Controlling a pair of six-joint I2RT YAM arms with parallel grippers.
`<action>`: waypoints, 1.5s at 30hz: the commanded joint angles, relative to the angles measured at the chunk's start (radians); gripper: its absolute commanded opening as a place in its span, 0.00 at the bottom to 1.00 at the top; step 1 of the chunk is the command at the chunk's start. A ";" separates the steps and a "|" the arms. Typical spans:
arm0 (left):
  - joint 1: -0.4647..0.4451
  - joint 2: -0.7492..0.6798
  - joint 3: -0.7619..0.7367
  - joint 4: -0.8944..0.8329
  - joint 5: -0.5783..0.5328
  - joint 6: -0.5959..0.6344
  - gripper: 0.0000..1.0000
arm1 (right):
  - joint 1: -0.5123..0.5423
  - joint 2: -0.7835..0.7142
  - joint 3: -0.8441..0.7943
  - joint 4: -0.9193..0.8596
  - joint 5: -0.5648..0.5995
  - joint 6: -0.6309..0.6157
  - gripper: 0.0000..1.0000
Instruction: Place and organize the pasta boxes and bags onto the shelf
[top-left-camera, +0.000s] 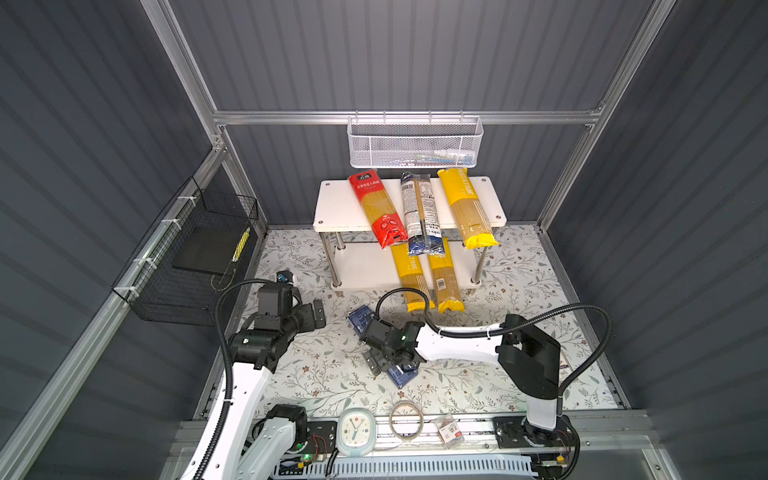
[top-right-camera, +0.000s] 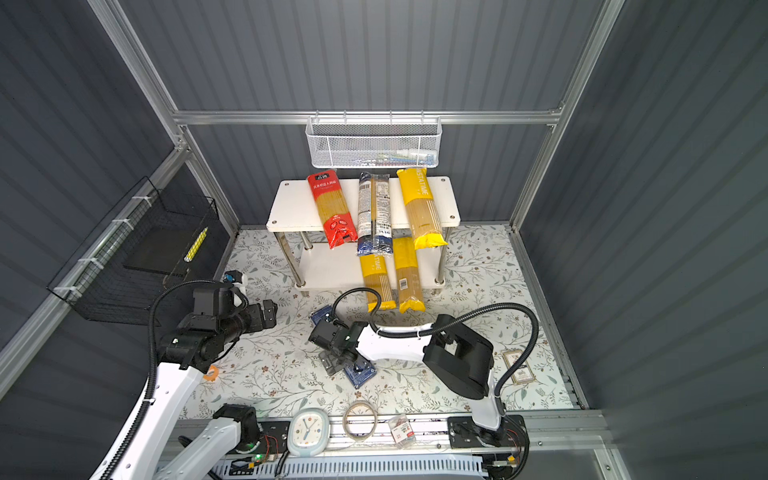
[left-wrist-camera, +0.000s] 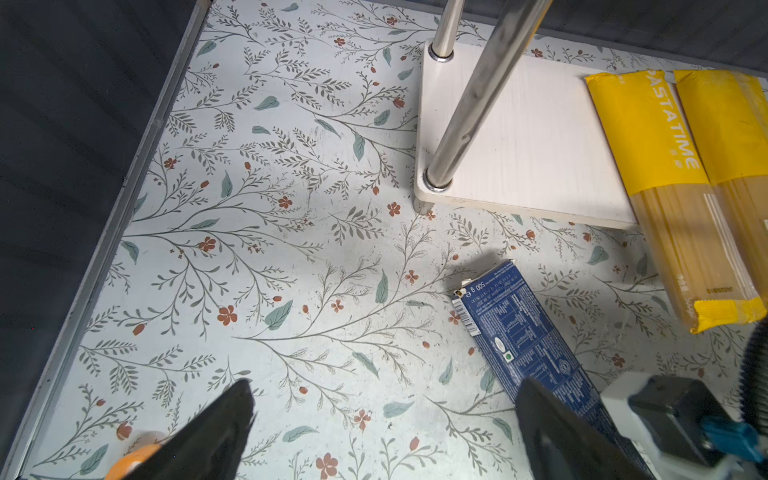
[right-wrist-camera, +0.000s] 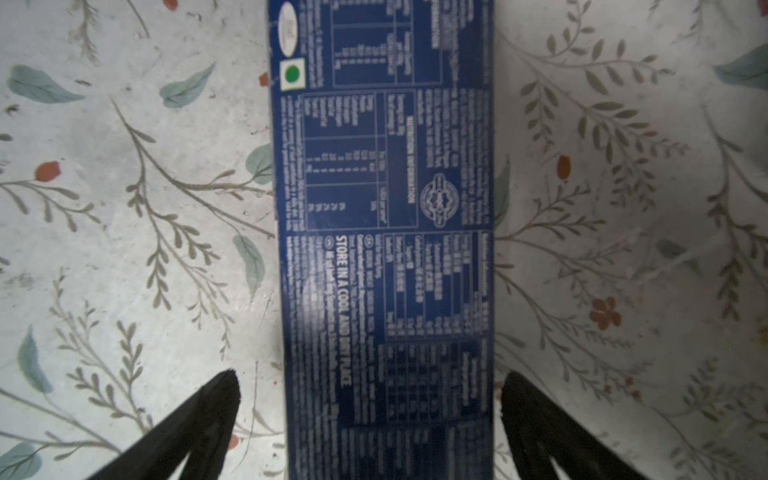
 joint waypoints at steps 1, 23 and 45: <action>0.005 -0.008 -0.007 0.005 0.007 0.022 1.00 | -0.019 0.016 0.017 -0.040 -0.014 -0.008 0.99; 0.005 -0.010 -0.007 0.006 0.008 0.023 1.00 | -0.054 0.126 0.107 -0.086 -0.060 -0.028 0.96; 0.005 -0.013 -0.007 0.006 0.004 0.024 1.00 | -0.011 -0.106 0.138 -0.160 0.089 0.002 0.52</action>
